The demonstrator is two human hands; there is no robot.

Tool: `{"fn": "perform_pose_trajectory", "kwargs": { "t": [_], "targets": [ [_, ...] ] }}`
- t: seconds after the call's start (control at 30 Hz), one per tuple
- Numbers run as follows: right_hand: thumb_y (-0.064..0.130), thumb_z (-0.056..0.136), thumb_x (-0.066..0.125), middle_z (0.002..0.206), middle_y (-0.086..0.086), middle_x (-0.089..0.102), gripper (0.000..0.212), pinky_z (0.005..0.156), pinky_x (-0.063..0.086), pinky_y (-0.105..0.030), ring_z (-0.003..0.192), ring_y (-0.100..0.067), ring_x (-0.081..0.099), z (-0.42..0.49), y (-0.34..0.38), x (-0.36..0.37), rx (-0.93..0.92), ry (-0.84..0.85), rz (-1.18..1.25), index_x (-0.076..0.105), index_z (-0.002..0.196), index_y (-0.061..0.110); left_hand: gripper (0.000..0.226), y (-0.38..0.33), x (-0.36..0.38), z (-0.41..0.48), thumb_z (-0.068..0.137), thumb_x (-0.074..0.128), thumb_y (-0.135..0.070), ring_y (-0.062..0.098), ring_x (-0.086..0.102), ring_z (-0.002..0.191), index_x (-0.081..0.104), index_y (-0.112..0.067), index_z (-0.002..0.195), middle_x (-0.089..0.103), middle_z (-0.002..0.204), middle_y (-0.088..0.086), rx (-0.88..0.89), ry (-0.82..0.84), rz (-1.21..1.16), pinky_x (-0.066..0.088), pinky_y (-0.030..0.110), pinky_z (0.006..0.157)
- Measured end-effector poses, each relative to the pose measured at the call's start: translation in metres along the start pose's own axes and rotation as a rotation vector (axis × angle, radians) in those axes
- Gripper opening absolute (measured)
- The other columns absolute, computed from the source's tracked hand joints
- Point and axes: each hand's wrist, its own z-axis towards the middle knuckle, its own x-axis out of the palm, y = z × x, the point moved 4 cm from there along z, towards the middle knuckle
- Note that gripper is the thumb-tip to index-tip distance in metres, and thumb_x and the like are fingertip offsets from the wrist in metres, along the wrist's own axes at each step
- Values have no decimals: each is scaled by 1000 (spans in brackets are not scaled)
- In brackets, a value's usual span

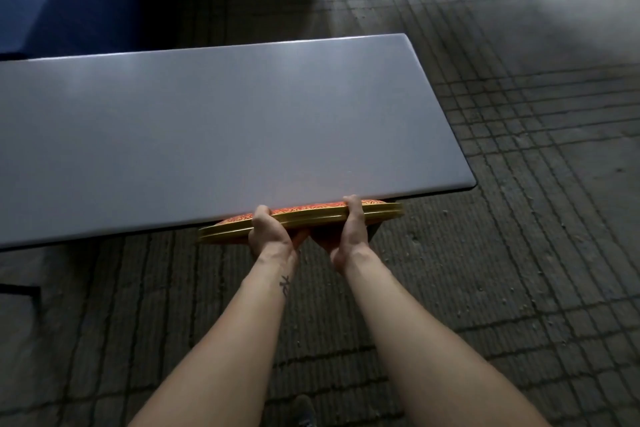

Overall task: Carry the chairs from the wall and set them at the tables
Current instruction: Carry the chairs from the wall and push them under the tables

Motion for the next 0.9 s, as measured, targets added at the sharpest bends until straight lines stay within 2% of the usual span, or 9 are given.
{"fn": "perform_pose_trajectory", "kwargs": {
  "t": [0.07, 0.13, 0.27, 0.37, 0.47, 0.53, 0.67, 0.8, 0.9],
  "targets": [
    [61, 78, 75, 117, -21, 72, 75, 90, 60, -53, 103, -40, 72, -15, 1, 5, 55, 13, -22, 56, 131, 11, 20, -3, 0, -5, 94, 50, -29, 36, 67, 94, 57, -10, 96, 66, 106, 18, -10, -6, 13, 63, 54, 82],
    [60, 85, 70, 116, -20, 72, 70, 88, 60, -50, 100, -37, 74, -34, 9, 10, 42, 36, -53, 56, 133, 11, 26, -4, -3, -5, 93, 52, -36, 37, 69, 95, 57, -11, 98, 67, 107, 19, -28, 15, 32, 62, 55, 83],
    [56, 95, 58, 114, -13, 69, 64, 88, 58, -40, 101, -27, 70, -83, 22, 3, 17, 49, -114, 57, 133, 5, 81, 3, -13, -19, 81, 58, -76, 37, 69, 106, 58, -11, 131, 69, 118, 19, -197, 213, -34, 55, 50, 98],
    [49, 100, 52, 131, -16, 64, 62, 96, 54, -41, 112, -29, 66, -115, 38, -9, -4, 97, -94, 47, 144, 5, 79, 18, -16, -59, 89, 50, -76, 32, 65, 102, 48, -13, 136, 66, 112, 17, -234, 348, -175, 49, 47, 102],
    [46, 102, 48, 136, -19, 62, 63, 101, 51, -43, 118, -32, 65, -143, 60, -32, -20, 114, -49, 42, 150, 6, 81, 41, -18, -109, 96, 43, -70, 36, 58, 126, 42, -9, 149, 61, 138, 21, -259, 459, -206, 36, 49, 118],
    [46, 103, 45, 132, -20, 65, 59, 100, 51, -43, 117, -32, 66, -160, 78, -58, -20, 124, -8, 47, 146, 5, 77, 58, -11, -138, 97, 44, -66, 34, 60, 124, 49, -6, 145, 66, 134, 20, -256, 504, -167, 41, 45, 113],
    [47, 103, 42, 127, -22, 69, 57, 101, 49, -43, 114, -34, 66, -186, 126, -129, -60, 158, 112, 54, 137, 4, 70, 103, 29, -199, 97, 46, -61, 29, 67, 107, 58, -4, 135, 73, 120, 19, -260, 608, -64, 46, 39, 98],
    [45, 102, 42, 124, -23, 70, 53, 105, 46, -45, 111, -34, 68, -203, 191, -208, -113, 165, 203, 54, 135, 5, 64, 162, 83, -261, 97, 47, -59, 28, 67, 102, 61, -6, 130, 72, 120, 20, -291, 698, -12, 47, 38, 90],
    [44, 102, 43, 125, -23, 70, 46, 96, 51, -44, 108, -33, 68, -211, 251, -256, -187, 191, 233, 56, 128, 9, 62, 205, 129, -301, 97, 48, -57, 29, 68, 100, 60, -6, 129, 71, 122, 21, -279, 734, 28, 47, 39, 88]
  ]
}}
